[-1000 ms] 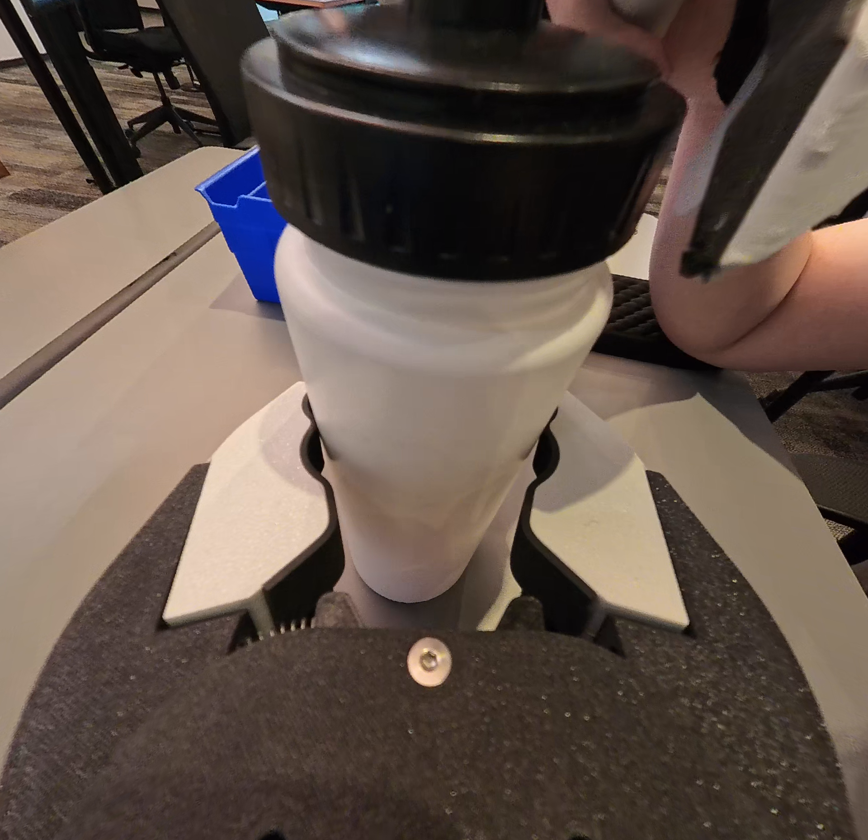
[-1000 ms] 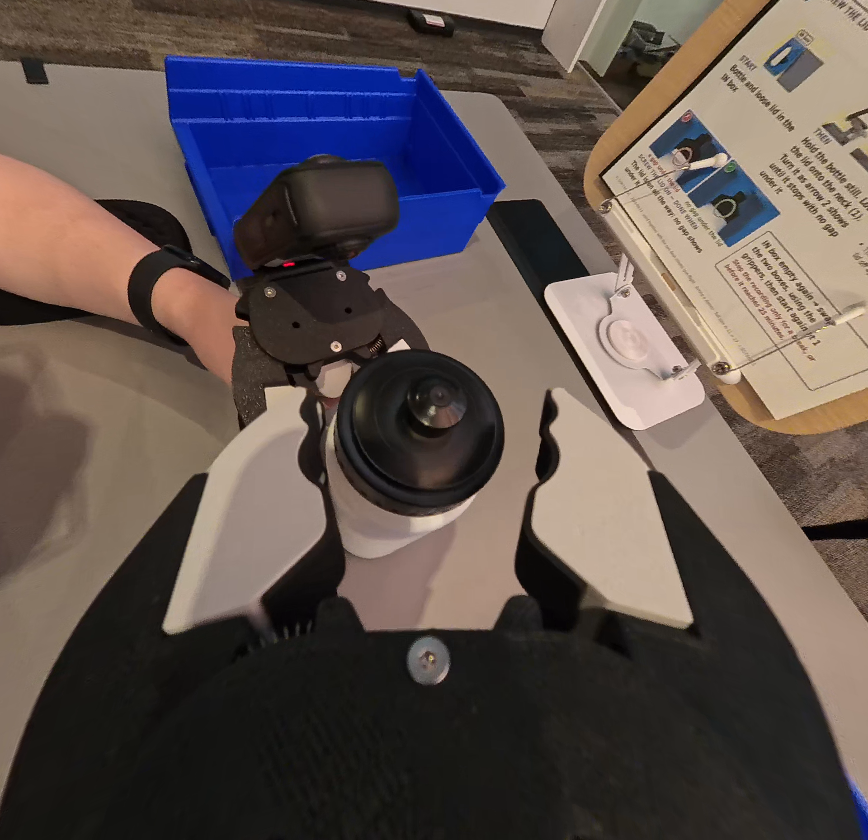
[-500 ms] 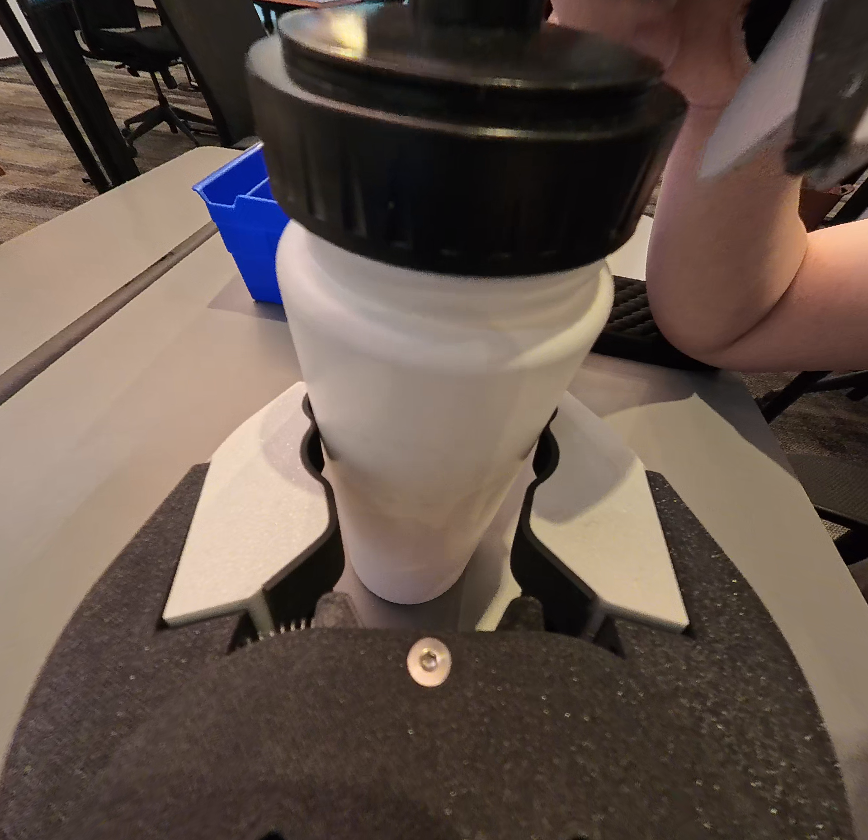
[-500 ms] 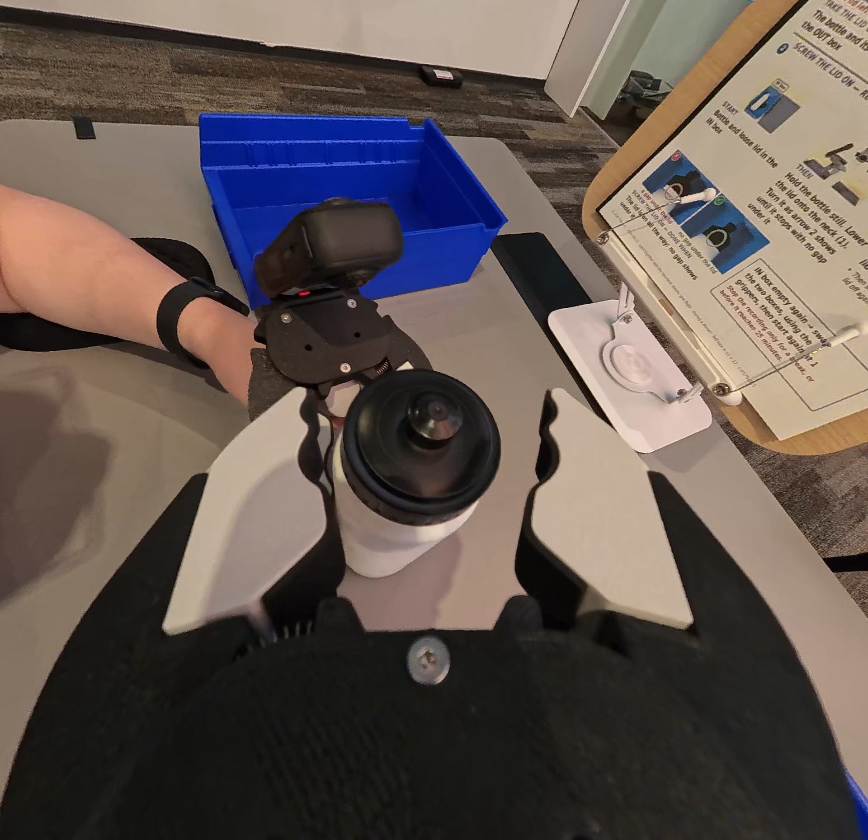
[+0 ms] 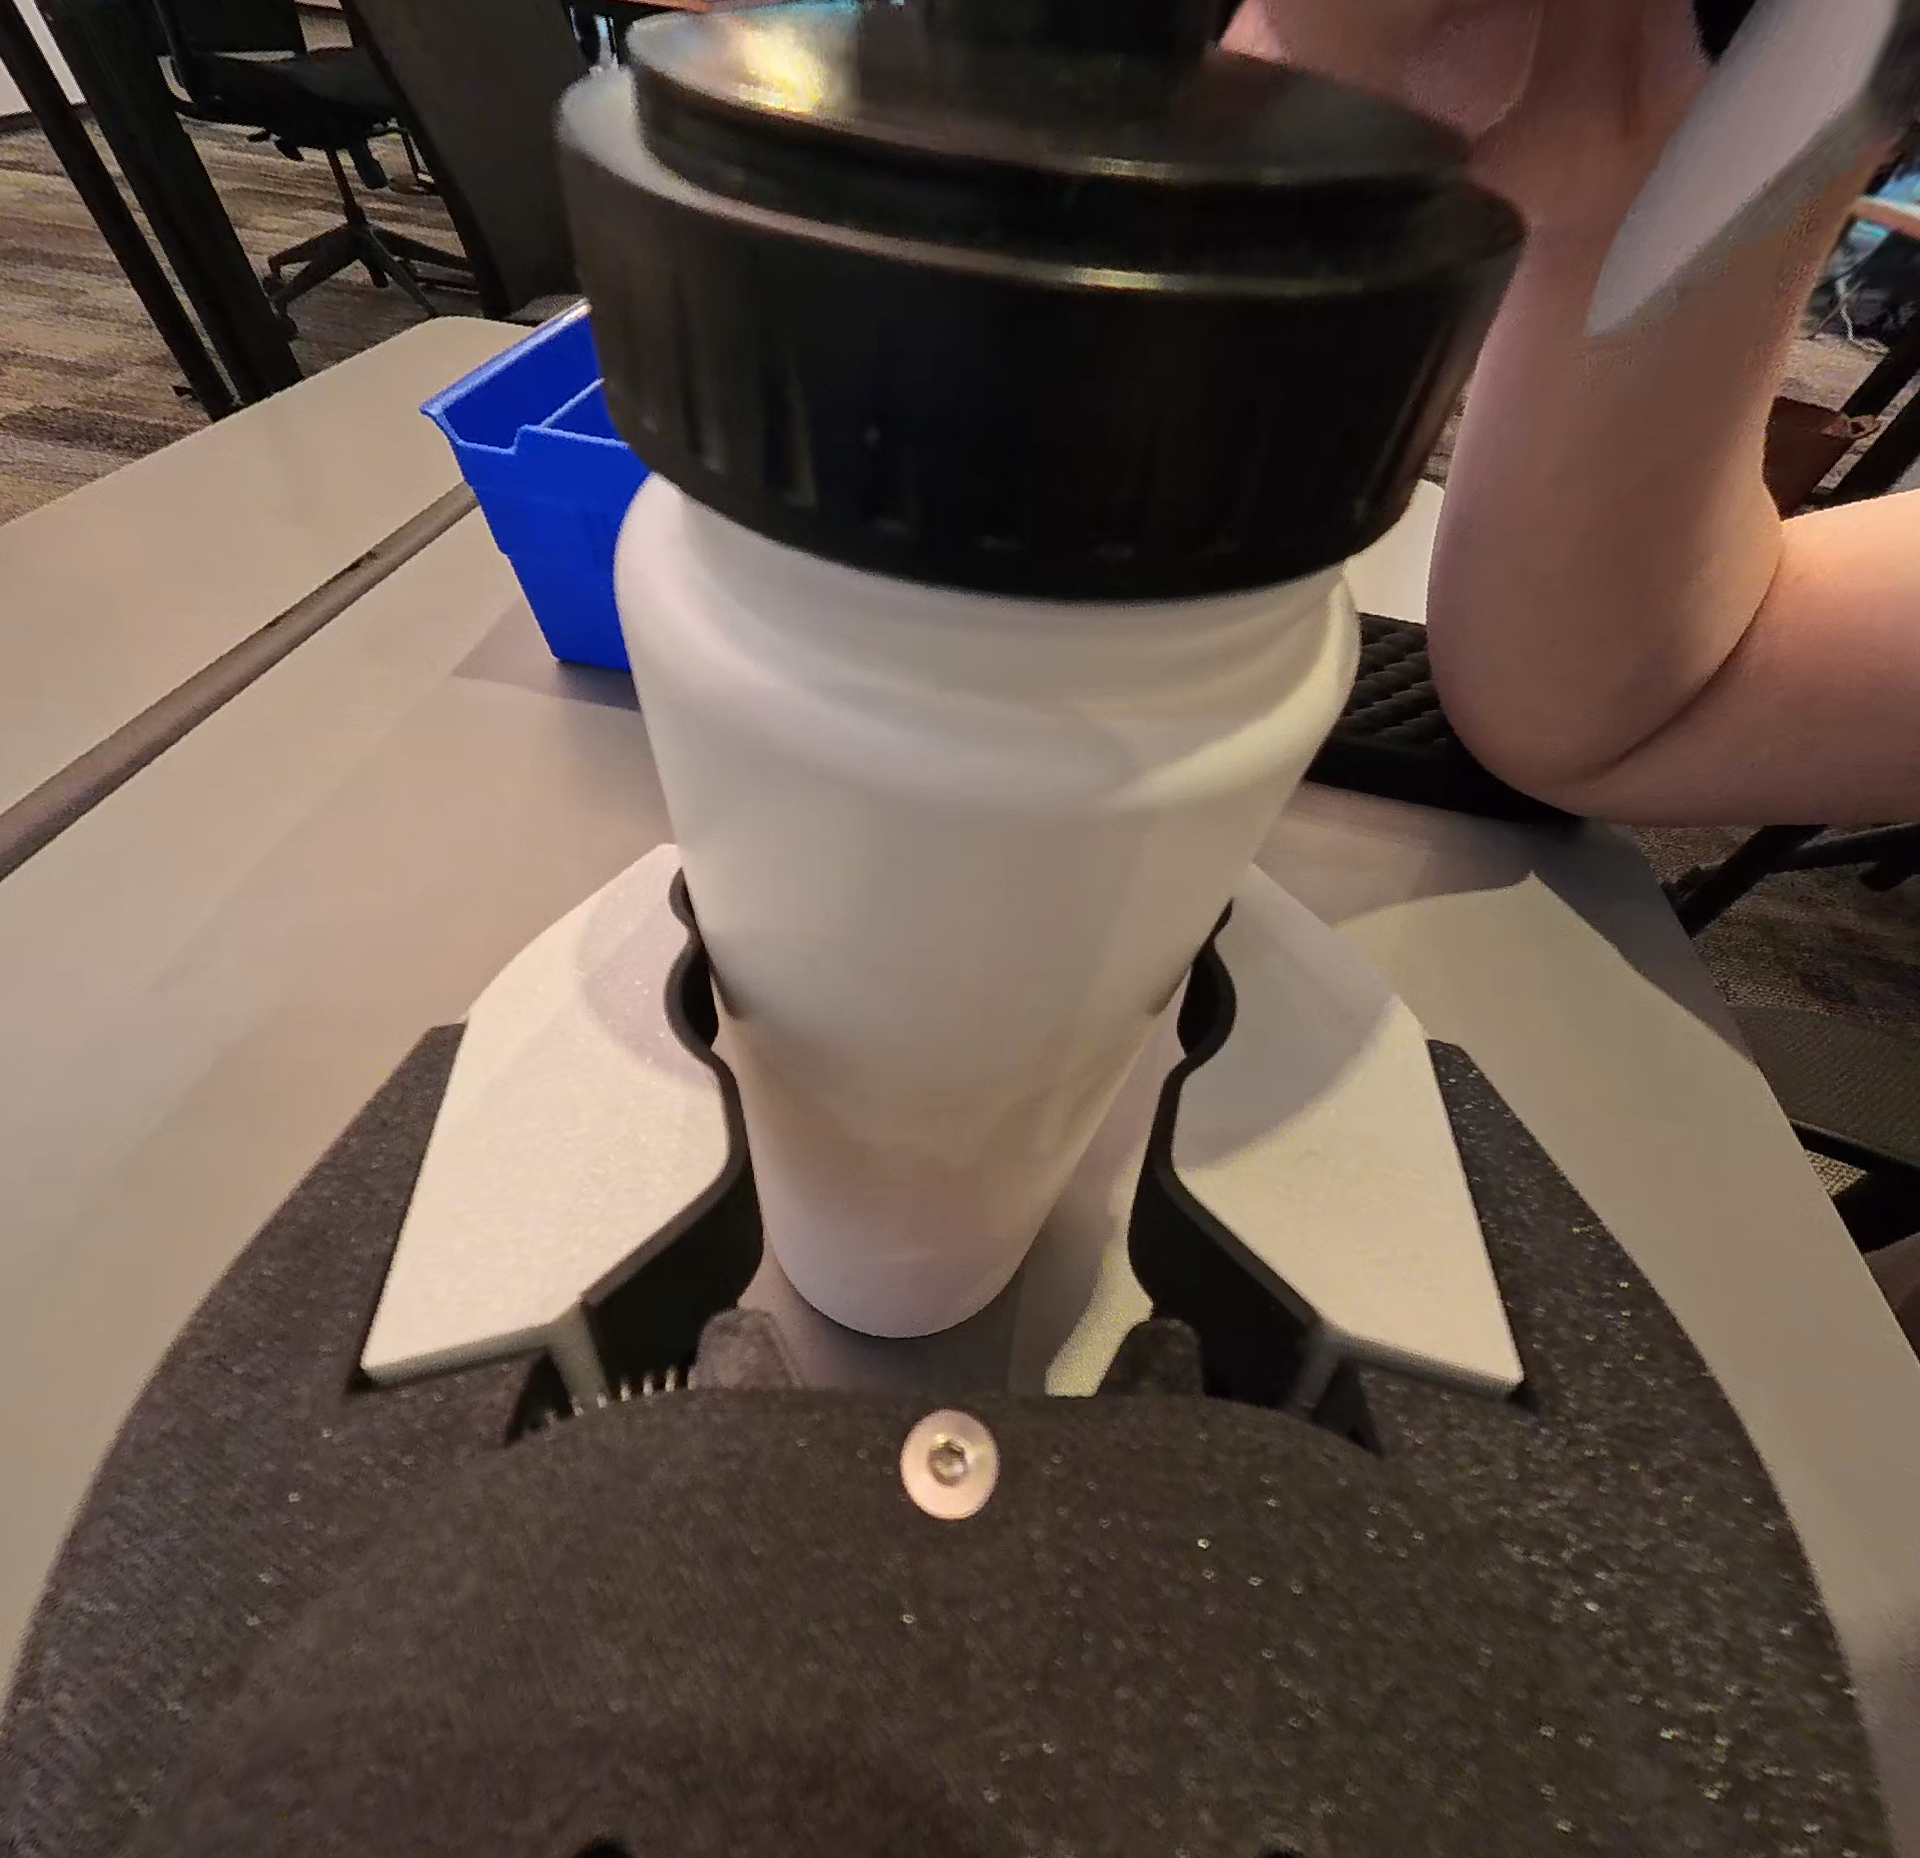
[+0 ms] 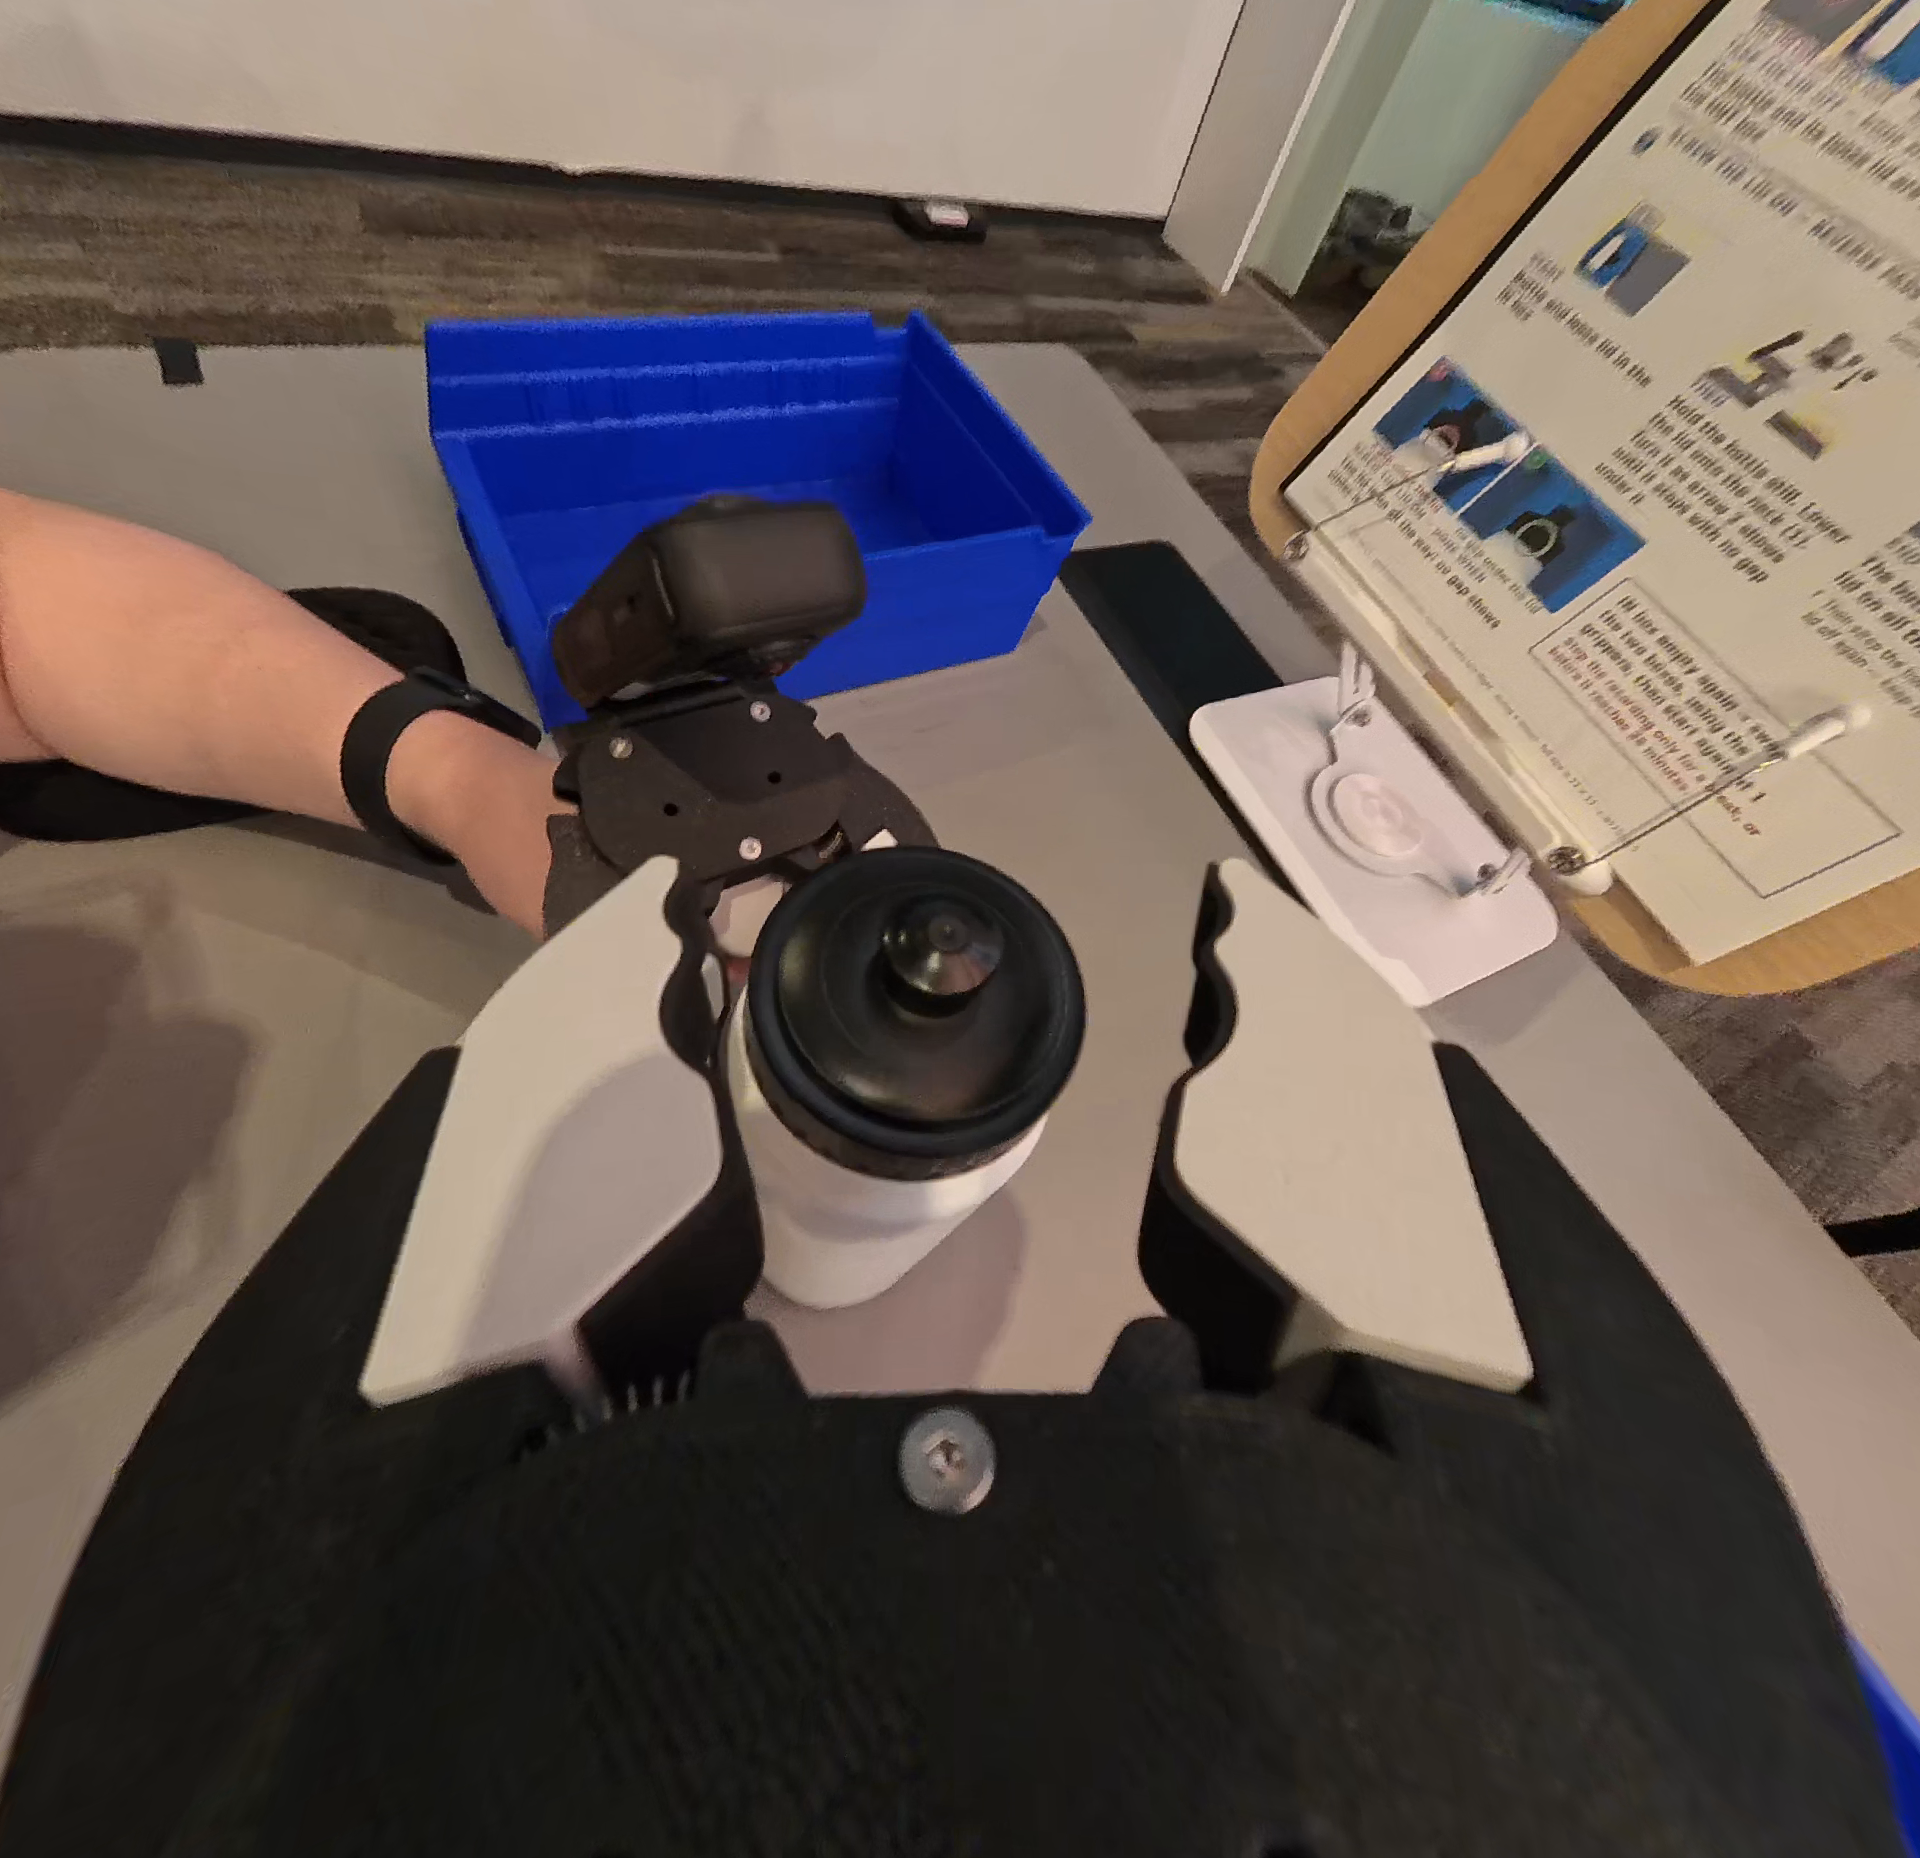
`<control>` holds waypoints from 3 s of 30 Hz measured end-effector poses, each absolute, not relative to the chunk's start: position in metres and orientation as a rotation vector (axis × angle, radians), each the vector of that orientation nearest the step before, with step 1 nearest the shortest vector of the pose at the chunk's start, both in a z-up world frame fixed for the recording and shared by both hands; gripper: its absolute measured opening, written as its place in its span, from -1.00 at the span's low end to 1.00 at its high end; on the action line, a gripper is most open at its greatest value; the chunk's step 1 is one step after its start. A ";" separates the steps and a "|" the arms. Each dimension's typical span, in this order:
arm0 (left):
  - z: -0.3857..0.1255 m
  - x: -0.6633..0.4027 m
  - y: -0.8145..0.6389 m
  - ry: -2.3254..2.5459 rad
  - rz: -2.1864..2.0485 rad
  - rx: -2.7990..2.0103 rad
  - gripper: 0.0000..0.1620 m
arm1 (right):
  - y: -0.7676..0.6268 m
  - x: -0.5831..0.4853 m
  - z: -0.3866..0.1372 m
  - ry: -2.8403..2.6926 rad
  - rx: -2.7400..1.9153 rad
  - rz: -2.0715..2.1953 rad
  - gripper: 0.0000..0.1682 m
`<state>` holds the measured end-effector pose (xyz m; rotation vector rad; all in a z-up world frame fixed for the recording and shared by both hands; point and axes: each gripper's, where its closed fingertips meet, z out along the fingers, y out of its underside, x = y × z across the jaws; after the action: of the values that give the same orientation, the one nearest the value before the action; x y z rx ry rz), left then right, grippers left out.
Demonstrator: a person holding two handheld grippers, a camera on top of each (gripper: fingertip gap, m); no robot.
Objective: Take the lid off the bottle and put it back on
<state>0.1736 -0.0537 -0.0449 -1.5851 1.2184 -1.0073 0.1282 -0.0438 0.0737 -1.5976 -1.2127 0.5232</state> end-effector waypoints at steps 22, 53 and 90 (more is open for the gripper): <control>-0.045 0.174 -0.054 1.213 -1.015 -1.588 0.09 | -0.048 0.130 0.086 -1.183 -1.546 0.583 -0.03; -0.045 0.178 -0.071 1.318 -1.101 -1.524 0.09 | -0.068 0.130 0.037 -1.570 -1.479 0.903 -0.07; -0.045 0.171 -0.054 1.224 -1.032 -1.575 0.09 | 0.023 0.272 0.117 -0.905 -1.525 0.534 -0.12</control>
<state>0.1713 -0.0536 -0.0448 -1.5754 1.2244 -1.0318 0.2717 0.0225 0.1172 -1.5251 -0.9048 0.5343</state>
